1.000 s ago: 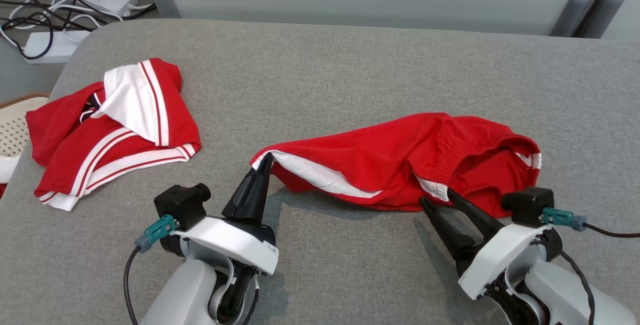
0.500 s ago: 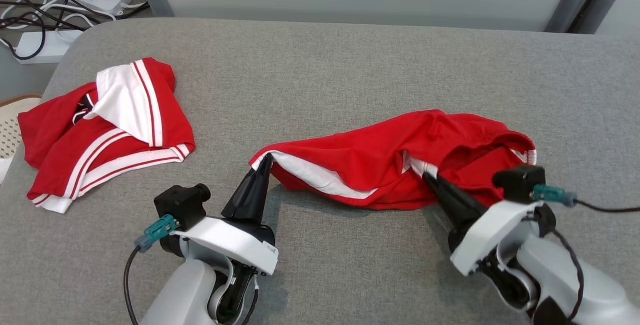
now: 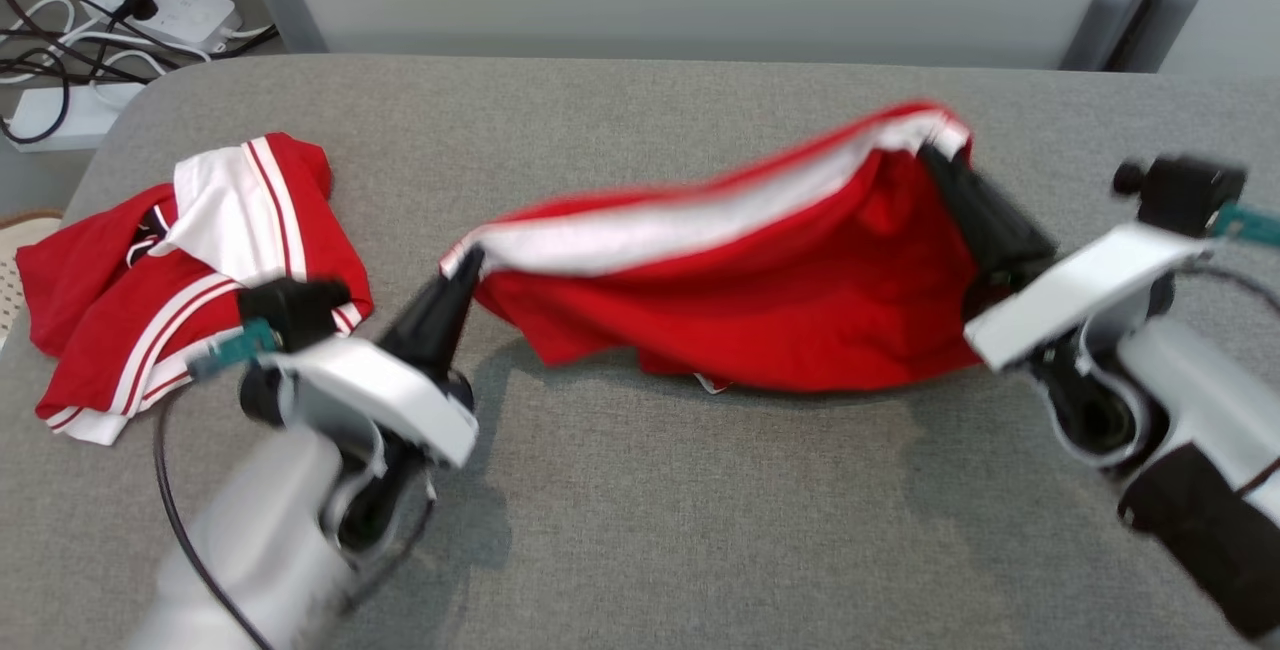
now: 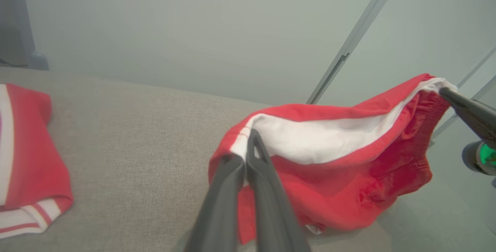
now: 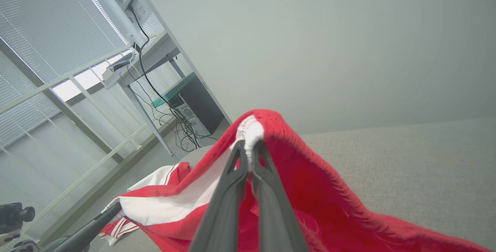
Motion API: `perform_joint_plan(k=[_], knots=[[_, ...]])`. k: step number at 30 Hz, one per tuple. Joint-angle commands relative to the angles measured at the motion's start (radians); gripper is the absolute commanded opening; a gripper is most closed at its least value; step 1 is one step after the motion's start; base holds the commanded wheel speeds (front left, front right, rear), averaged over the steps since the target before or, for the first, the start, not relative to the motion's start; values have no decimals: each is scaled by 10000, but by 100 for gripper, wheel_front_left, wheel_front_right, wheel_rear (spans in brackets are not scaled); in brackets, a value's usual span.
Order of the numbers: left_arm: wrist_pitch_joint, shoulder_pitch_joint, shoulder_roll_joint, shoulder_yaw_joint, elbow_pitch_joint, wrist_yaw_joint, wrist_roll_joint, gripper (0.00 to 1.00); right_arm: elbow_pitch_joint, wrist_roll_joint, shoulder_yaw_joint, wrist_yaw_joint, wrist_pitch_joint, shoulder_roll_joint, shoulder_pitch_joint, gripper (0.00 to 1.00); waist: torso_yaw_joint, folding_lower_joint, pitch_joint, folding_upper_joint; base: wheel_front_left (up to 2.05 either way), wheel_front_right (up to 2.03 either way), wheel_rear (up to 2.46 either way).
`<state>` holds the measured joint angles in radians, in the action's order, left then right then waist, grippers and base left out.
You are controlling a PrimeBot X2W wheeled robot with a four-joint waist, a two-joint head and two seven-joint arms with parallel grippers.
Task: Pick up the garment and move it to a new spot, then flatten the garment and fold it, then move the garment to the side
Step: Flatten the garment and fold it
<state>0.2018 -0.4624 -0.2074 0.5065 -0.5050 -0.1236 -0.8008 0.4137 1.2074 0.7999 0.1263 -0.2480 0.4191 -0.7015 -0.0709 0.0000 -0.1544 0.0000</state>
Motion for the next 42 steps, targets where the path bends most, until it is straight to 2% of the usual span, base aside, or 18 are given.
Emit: perform_joint_plan(k=[1,4,8,12,16,22,26,29,33,38,42], knots=[[-305,-1086,-487,-136,152,-71,-480,0,-166,143,-60,44,-82,186,-573,0,40,0,-45,0,0,0,0],[-672,-2258,-1085,348,162,-71,-915,0,-49,540,-186,44,-62,219,-1431,0,138,0,-120,0,0,0,0],[-508,-3527,-1588,306,130,-71,-1672,0,72,858,-420,44,-101,241,-2327,0,245,0,-132,0,0,0,0],[-331,-3968,-2058,457,278,-71,-2355,0,13,1085,-481,44,-111,430,-2634,0,322,0,-60,0,0,0,0],[-1781,-2720,-2640,1416,638,-71,-3777,0,-654,2135,828,44,1790,1110,-1749,0,372,0,170,0,0,0,0],[-4762,-927,-3519,2481,1301,-71,-5698,0,-1617,3929,1967,44,4907,2277,-367,0,387,0,776,0,0,0,0],[-5217,-180,-3572,2791,1953,-5,-6070,0,-2398,4227,2274,44,5457,2350,157,0,525,0,1208,0,0,0,0],[-4968,354,-3503,2848,2750,260,-6116,0,-3025,4200,2436,44,5441,2318,517,0,677,0,1507,0,0,0,0],[-4814,761,-3751,2984,3852,651,-5844,0,-3731,4079,2434,44,5256,2512,753,0,804,0,1657,0,0,0,0],[-4187,1535,-3917,2756,5831,1613,-5836,0,-4972,3958,2060,44,4243,2888,1315,0,886,0,1619,0,0,0,0],[-3588,2333,-3723,2603,6521,2269,-6063,0,-5320,4003,2144,44,3737,2962,1991,0,891,0,1164,0,0,0,0]])
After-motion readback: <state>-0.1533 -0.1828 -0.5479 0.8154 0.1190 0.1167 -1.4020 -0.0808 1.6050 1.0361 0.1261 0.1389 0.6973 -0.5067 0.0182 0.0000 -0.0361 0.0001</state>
